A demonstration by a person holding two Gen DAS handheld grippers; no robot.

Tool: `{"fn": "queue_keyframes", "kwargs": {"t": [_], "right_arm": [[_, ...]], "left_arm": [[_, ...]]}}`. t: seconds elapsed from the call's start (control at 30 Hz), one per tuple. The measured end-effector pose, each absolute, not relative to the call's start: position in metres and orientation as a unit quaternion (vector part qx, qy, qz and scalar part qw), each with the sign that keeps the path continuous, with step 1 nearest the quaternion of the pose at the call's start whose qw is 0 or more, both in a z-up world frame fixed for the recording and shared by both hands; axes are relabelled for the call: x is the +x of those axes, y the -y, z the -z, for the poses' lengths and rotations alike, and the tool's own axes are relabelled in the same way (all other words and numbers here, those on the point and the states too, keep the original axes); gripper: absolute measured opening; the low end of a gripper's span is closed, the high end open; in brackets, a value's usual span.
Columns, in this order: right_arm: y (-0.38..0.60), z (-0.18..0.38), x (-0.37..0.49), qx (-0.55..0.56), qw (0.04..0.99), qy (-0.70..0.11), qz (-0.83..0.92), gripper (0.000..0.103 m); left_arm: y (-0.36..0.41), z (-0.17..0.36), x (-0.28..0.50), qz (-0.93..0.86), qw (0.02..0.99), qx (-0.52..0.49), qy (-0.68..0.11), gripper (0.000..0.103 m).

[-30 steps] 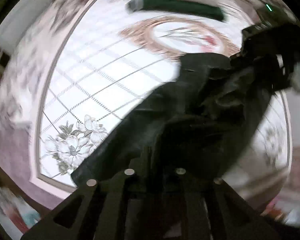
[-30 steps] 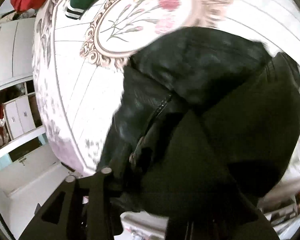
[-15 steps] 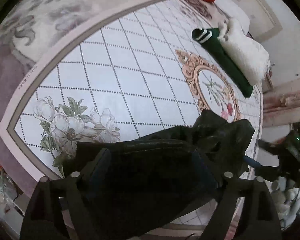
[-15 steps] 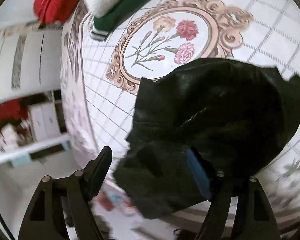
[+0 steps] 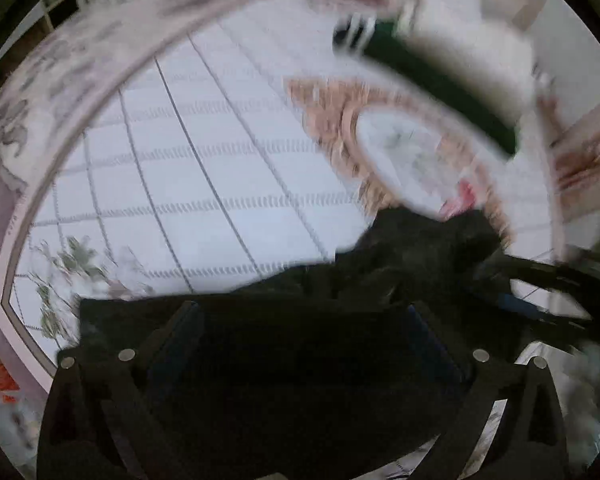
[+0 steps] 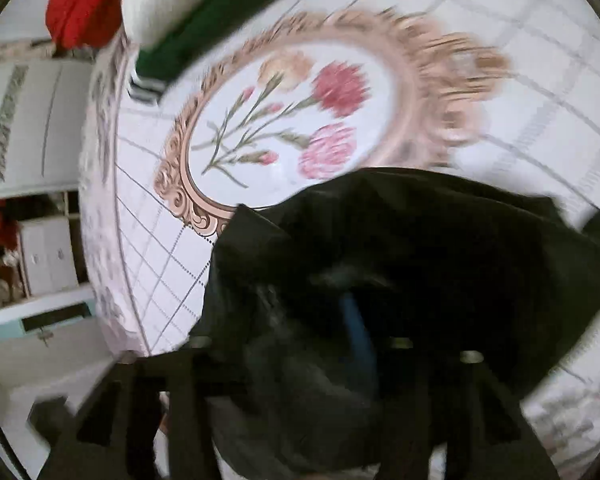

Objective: Fold large clothes

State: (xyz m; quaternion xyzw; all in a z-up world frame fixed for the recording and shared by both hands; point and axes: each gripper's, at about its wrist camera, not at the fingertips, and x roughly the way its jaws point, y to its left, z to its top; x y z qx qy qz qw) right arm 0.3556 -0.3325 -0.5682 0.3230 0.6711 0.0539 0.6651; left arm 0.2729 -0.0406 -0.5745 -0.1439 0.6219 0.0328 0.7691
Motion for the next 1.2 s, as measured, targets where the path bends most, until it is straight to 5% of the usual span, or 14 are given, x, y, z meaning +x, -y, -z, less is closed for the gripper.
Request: {"fn": "queue_keyframes", "kwargs": {"t": [0.3,0.37,0.5,0.53,0.6,0.8,0.87,0.93,0.97,1.0,1.2], "right_arm": [[0.330,0.586,0.334,0.213,0.686,-0.694,-0.050,0.057],[0.328,0.630,0.341,0.231,0.647,-0.726,-0.042,0.057],[0.358,0.601,0.332,0.305,0.650,-0.695,-0.042,0.057],[0.369,0.591,0.323,0.318,0.657,-0.683,-0.034,0.059],[0.400,0.573,0.294,0.339,0.669,-0.661,-0.006,0.083],[0.446,0.633,0.250,0.398,0.657,-0.640,-0.013,0.090],[0.453,0.658,0.253,0.444,0.654,-0.612,-0.021,0.103],[0.455,0.653,0.260,0.482,0.681,-0.549,-0.043,0.090],[0.455,0.652,0.263,0.490,0.688,-0.532,-0.053,0.044],[0.455,0.655,0.267,0.486,0.683,-0.544,-0.038,0.026],[0.470,0.630,0.246,0.572,0.660,-0.486,-0.042,0.012]], "left_arm": [[0.020,0.635,0.291,-0.047,0.743,-0.214,-0.632,0.103],[0.020,0.638,0.292,-0.043,0.747,-0.209,-0.629,0.103],[0.017,0.633,0.293,-0.035,0.740,-0.213,-0.637,0.103],[0.017,0.628,0.292,-0.036,0.740,-0.210,-0.638,0.103],[0.018,0.614,0.288,-0.038,0.743,-0.203,-0.636,0.103],[0.028,0.615,0.282,-0.048,0.748,-0.175,-0.638,0.103],[0.026,0.626,0.286,-0.046,0.741,-0.188,-0.643,0.103],[0.027,0.629,0.291,-0.042,0.745,-0.176,-0.642,0.103],[0.027,0.629,0.293,-0.043,0.751,-0.168,-0.637,0.103],[0.026,0.628,0.295,-0.042,0.755,-0.165,-0.633,0.103],[0.032,0.631,0.325,0.003,0.754,-0.150,-0.639,0.103]]}}
